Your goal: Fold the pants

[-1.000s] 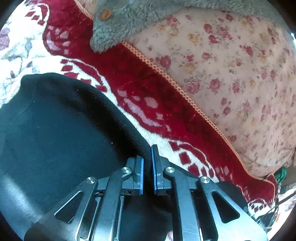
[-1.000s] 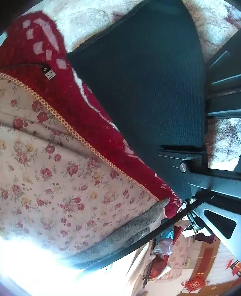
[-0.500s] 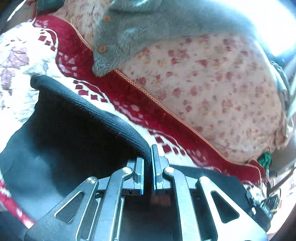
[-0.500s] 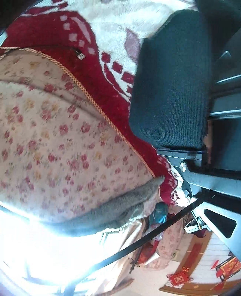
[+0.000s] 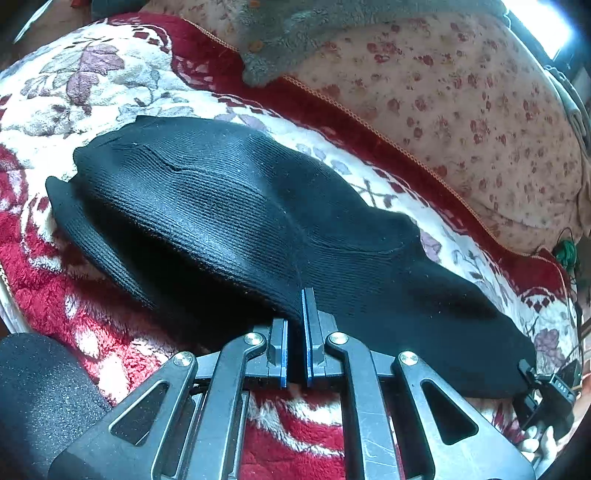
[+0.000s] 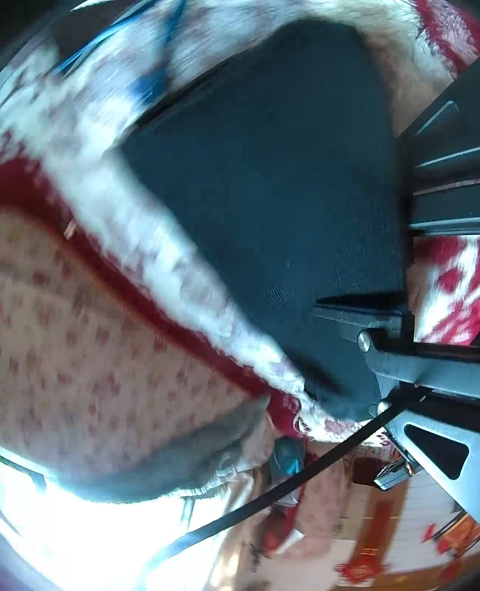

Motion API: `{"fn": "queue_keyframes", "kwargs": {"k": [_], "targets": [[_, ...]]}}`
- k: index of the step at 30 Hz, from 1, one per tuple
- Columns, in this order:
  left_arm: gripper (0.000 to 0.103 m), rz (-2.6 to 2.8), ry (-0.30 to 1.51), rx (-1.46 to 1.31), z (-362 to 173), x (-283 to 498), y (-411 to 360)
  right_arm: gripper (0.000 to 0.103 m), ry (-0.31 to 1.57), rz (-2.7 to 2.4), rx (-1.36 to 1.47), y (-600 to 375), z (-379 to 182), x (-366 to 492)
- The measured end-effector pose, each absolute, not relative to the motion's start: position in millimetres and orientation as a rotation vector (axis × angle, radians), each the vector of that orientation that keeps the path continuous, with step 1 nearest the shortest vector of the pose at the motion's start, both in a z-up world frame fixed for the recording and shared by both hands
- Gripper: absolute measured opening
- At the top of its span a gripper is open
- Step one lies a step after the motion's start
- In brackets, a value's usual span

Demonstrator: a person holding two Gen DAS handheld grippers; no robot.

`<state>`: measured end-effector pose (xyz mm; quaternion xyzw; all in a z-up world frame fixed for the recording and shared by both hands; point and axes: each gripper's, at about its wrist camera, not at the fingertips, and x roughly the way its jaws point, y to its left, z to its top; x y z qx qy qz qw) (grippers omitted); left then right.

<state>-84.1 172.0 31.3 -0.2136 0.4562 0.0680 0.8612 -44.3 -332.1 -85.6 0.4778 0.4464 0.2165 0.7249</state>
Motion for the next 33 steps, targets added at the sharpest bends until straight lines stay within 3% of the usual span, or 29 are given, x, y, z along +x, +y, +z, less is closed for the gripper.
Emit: {"fn": "queue_keyframes", "kwargs": {"k": [5, 12, 20, 23, 28, 30, 32, 33], "targets": [[0.005, 0.155, 0.931, -0.394, 37, -85, 163, 0.017, 0.924, 0.335, 1.029, -362, -77, -48], [0.005, 0.157, 0.886, -0.391, 49, -88, 161, 0.010, 0.872, 0.334, 0.901, -367, -61, -52], [0.007, 0.166, 0.919, -0.456, 40, -95, 166, 0.011, 0.939, 0.208, 0.893, -372, -67, -62], [0.016, 0.164, 0.896, -0.471, 55, -105, 177, 0.016, 0.934, 0.104, 0.782, -378, -46, -71], [0.017, 0.225, 0.824, -0.472, 81, -127, 203, 0.023, 0.846, 0.080, 0.681, -379, -1, -84], [0.023, 0.249, 0.816, -0.503, 86, -133, 220, 0.026, 0.805, 0.129, 0.652, -366, 18, -86], [0.037, 0.266, 0.815, -0.544, 87, -137, 236, 0.034, 0.794, 0.252, 0.639, -342, 31, -82], [0.037, 0.278, 0.813, -0.559, 87, -139, 243, 0.037, 0.799, 0.323, 0.635, -326, 35, -78]]}}
